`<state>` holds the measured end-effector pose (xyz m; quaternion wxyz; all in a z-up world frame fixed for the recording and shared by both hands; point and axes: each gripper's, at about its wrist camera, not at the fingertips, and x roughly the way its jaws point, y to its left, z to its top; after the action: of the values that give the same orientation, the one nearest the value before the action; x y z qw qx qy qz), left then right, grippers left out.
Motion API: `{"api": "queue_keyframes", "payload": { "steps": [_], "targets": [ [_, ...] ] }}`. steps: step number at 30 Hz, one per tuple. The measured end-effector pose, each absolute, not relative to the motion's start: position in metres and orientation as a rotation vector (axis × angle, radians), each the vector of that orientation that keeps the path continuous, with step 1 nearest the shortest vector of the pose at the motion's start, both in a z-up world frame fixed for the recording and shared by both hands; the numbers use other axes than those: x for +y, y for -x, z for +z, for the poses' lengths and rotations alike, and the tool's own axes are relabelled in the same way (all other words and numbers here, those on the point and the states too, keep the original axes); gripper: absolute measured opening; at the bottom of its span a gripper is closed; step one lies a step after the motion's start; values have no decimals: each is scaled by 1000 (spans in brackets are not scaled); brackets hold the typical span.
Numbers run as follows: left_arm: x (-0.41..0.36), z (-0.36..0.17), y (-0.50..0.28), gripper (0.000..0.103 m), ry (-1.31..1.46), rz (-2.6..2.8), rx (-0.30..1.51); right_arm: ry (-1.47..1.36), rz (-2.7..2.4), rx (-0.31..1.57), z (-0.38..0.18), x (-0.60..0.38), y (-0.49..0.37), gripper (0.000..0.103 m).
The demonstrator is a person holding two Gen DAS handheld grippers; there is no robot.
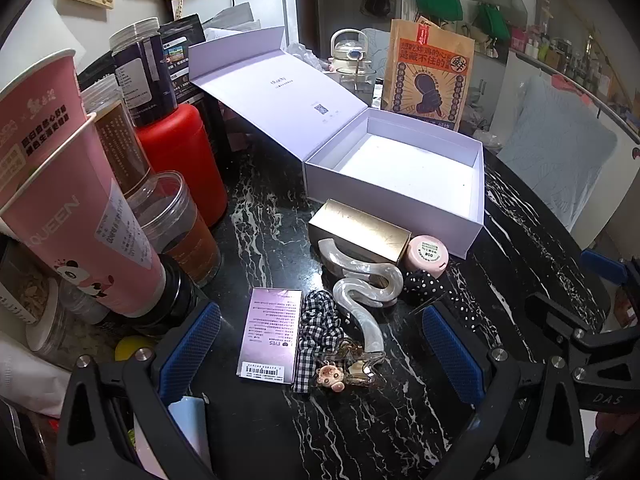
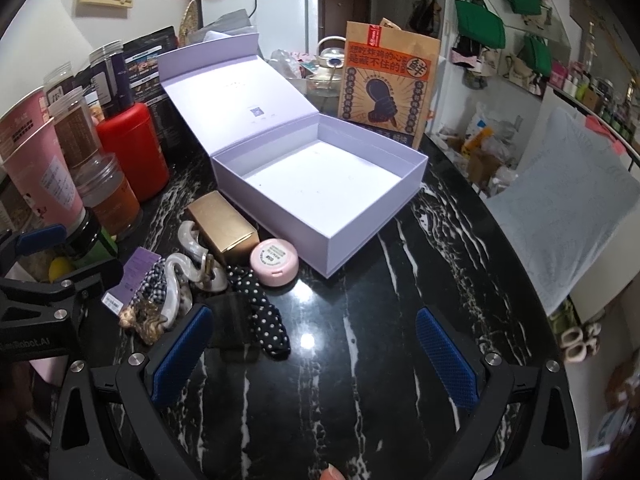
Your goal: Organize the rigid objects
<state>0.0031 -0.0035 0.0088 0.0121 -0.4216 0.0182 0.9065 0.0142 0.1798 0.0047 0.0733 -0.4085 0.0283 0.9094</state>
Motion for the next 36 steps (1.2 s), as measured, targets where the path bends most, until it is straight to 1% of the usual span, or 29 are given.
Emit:
{"api": "queue_keyframes", "payload": {
  "steps": [36],
  "targets": [
    [-6,9,-7,103,1305,2843,16,1197,2738,113,8,183,-18,103]
  ]
}}
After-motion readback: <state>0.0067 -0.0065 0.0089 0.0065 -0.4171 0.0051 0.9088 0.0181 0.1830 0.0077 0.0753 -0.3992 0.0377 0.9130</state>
